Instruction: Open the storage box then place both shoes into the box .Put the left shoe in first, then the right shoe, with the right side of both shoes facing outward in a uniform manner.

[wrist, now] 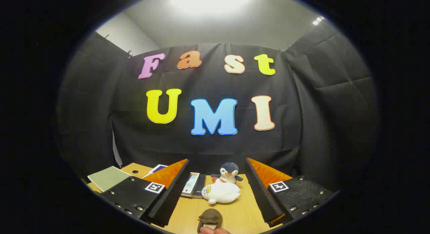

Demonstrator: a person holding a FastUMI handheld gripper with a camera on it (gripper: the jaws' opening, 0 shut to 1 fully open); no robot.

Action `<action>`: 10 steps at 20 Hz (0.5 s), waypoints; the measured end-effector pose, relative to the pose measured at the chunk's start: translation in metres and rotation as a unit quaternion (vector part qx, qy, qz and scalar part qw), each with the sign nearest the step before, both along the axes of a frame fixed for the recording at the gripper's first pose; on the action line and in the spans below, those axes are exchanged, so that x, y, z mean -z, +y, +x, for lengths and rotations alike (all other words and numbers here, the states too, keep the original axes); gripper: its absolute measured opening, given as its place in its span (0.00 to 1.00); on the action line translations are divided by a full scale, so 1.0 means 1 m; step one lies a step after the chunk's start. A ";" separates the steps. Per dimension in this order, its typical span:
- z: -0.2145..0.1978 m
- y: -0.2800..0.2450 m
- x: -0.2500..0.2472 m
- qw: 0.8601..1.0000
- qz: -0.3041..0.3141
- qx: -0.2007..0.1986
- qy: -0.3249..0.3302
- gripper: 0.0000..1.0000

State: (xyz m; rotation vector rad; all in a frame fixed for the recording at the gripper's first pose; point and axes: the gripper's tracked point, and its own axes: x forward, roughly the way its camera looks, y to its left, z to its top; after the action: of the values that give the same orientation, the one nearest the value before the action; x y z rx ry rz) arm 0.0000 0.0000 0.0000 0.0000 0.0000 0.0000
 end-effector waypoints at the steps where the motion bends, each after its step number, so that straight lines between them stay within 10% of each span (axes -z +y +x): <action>1: 0.004 -0.003 0.004 1.000 0.001 -0.002 0.006 0.97; 10: 0.030 -0.042 0.019 1.000 0.020 -0.001 0.002 0.98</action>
State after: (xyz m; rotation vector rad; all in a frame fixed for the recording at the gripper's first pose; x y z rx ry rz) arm 0.0304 -0.0419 -0.0193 0.0395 0.0037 0.0028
